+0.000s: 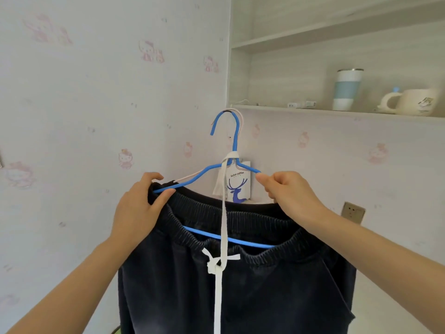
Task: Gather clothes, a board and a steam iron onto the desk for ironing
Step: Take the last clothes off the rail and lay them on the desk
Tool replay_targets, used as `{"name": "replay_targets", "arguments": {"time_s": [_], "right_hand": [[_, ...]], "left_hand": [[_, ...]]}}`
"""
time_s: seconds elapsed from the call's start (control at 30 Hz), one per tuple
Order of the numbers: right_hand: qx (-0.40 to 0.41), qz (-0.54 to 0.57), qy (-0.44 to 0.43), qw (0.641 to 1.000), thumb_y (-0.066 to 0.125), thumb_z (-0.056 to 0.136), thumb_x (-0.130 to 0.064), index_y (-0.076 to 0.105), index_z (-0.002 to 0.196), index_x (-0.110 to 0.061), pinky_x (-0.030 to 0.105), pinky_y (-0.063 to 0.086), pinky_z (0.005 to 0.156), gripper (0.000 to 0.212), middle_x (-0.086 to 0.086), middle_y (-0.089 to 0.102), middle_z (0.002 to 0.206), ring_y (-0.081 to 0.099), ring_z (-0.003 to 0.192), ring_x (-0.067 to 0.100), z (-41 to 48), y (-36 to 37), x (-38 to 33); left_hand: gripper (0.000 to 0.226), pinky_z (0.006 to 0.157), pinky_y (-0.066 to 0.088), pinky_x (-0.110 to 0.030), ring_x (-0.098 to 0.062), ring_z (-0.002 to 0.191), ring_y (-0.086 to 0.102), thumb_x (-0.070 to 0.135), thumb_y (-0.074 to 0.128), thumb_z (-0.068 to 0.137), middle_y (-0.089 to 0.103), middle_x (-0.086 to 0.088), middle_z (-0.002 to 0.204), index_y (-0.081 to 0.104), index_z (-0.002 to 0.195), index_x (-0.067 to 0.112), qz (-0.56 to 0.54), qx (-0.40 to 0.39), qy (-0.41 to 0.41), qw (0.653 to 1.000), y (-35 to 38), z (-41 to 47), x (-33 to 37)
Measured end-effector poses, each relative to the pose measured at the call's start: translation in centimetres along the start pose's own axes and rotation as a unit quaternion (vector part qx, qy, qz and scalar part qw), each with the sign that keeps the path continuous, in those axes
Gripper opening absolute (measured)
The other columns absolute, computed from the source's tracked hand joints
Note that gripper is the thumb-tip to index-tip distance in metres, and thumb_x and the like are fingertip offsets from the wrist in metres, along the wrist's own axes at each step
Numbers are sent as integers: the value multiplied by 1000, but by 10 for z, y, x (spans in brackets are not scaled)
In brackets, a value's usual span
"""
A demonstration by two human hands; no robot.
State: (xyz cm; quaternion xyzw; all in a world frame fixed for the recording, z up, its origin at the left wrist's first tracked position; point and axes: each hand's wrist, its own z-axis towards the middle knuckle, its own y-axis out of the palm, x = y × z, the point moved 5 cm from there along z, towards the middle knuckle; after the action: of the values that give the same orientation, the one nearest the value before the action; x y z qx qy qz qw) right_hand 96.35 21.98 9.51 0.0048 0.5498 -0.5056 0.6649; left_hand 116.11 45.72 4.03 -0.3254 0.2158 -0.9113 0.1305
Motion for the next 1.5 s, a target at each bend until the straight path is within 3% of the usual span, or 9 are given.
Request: {"name": "replay_targets", "arguments": {"time_s": [0.2,0.43,0.73,0.83,0.97,1.13,1.2,1.3,1.5], "right_hand": [[59,-65,-7,996,49,89,-54,56,70,2,45,50,77,59,19,67,83,60,77,38,89,10,0],[59,-162,19,985,39,97,-49,50,71,-15,38,47,68,44,1,60,76,53,68,19,170,44,39],[-1,-152,56,987,40,99,-44,39,66,-18,23,30,49,42,-6,43,62,39,56,7,236,107,125],[-14,-143,66,987,41,98,-44,39,66,-22,13,32,40,39,-11,41,62,40,54,3,261,125,161],[-40,-112,88,989,44,98,-41,37,66,-25,6,36,40,37,-14,38,64,38,55,1,298,150,213],[-69,-114,102,986,43,99,-40,36,60,-20,17,30,45,44,-7,39,59,37,55,5,341,188,271],[-85,-112,112,984,43,99,-39,37,60,-16,23,29,48,46,-3,41,58,37,54,10,354,206,292],[-106,-105,124,981,43,99,-36,42,61,-17,18,29,45,43,-5,44,59,40,55,6,368,233,323],[-165,-120,151,967,46,98,-34,52,79,-19,20,33,52,25,-7,53,71,49,64,6,392,276,377]], "left_hand": [[25,62,47,-29,-8,76,58,56,58,82,61,12,82,55,90,32,-14,12,14,1000,30,86,-24],[30,61,52,-37,-9,70,57,63,62,77,61,12,74,58,80,34,-9,-30,-7,999,87,147,-65],[34,62,54,-34,-17,69,62,58,75,68,65,3,75,64,76,27,-66,-149,-108,981,174,167,-131],[41,66,48,-24,-12,76,66,65,69,66,69,6,79,70,80,26,-136,-198,-180,954,202,168,-162],[62,80,49,-29,-11,89,71,77,50,71,75,9,95,76,96,27,-193,-311,-325,872,244,152,-217],[54,87,50,-35,-21,98,70,57,54,85,74,-5,106,73,106,12,-268,-326,-427,800,294,129,-266],[39,87,51,-37,-21,97,70,47,52,92,74,-3,105,72,106,16,-254,-297,-418,820,309,129,-276],[22,79,53,-35,-21,87,69,38,55,95,74,0,89,68,92,21,-168,-238,-389,874,325,132,-290],[20,62,48,-27,-22,73,64,30,62,91,70,-8,79,67,81,13,-122,-172,-409,888,362,135,-317]]}}
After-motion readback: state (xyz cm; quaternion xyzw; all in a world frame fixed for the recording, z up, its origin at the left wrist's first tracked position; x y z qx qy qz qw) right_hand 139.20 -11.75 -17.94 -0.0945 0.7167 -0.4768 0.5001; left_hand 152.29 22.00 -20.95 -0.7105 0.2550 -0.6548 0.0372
